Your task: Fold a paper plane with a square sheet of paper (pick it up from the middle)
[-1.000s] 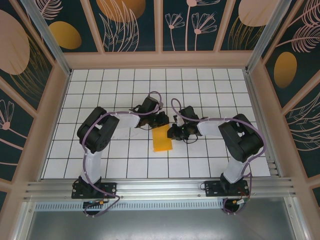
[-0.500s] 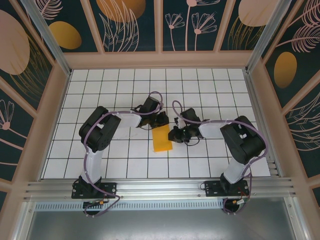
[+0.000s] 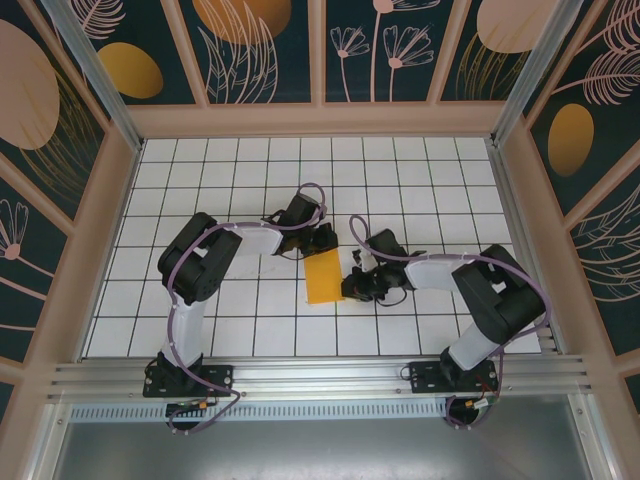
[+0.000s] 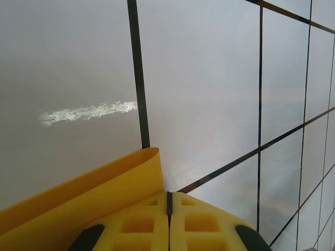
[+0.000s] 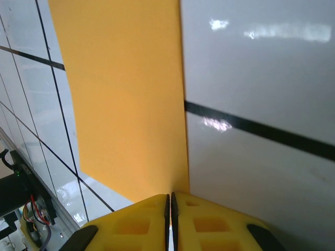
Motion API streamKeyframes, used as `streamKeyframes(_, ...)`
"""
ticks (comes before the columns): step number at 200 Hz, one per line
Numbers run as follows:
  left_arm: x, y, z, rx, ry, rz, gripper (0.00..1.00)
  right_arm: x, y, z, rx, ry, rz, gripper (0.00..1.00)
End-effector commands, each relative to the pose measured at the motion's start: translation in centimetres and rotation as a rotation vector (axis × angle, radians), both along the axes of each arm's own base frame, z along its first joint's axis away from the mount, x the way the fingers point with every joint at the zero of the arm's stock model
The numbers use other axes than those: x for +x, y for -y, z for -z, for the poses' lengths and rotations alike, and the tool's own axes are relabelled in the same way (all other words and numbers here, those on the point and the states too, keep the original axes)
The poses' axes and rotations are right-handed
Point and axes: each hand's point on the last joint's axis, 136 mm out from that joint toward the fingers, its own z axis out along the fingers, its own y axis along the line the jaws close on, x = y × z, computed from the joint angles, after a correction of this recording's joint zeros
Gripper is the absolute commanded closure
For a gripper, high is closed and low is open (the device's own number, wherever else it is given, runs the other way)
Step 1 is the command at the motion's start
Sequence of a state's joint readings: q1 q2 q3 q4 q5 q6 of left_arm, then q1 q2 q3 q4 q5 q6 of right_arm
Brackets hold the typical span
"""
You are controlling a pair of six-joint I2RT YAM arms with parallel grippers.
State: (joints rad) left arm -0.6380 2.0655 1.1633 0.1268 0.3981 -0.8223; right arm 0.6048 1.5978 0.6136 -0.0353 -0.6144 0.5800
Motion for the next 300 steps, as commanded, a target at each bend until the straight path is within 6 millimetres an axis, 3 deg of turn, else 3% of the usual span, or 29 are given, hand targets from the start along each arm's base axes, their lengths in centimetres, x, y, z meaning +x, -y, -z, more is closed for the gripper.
streamKeyframes(1,-1.1,-3.4,5.4,0.172,-0.064,-0.051,0.93,-2.9,1.5,1.0,-0.085,-0.109,-0.01,0.85)
streamKeyframes(16,-1.2,-3.3,5.4,0.171,-0.062,-0.048,0.93,-1.8,1.1,-0.2,-0.073,-0.067,-0.009,0.85)
streamKeyframes(52,-1.2,-3.3,5.3,0.165,-0.061,-0.047,0.93,2.3,-1.4,-5.3,0.038,0.106,0.004,0.85)
streamKeyframes(69,-1.2,-3.3,5.2,0.163,-0.059,-0.047,0.93,3.9,-2.0,-5.4,0.042,0.125,0.018,0.85)
streamKeyframes(108,-1.1,-3.2,4.9,0.158,-0.056,-0.047,0.93,5.7,-2.7,-2.9,-0.003,0.106,0.019,0.85)
streamKeyframes(158,-1.0,-3.0,4.7,0.151,-0.049,-0.045,0.93,3.6,-0.5,1.1,-0.084,0.02,0.034,0.85)
streamKeyframes(228,0.8,-2.7,3.8,0.182,0.003,-0.033,0.92,-2.1,2.9,3.7,-0.163,-0.137,0.011,0.86)
streamKeyframes(300,4.7,-2.9,2.4,0.185,0.062,-0.039,0.92,-3.5,4.9,6.0,-0.277,-0.197,0.023,0.86)
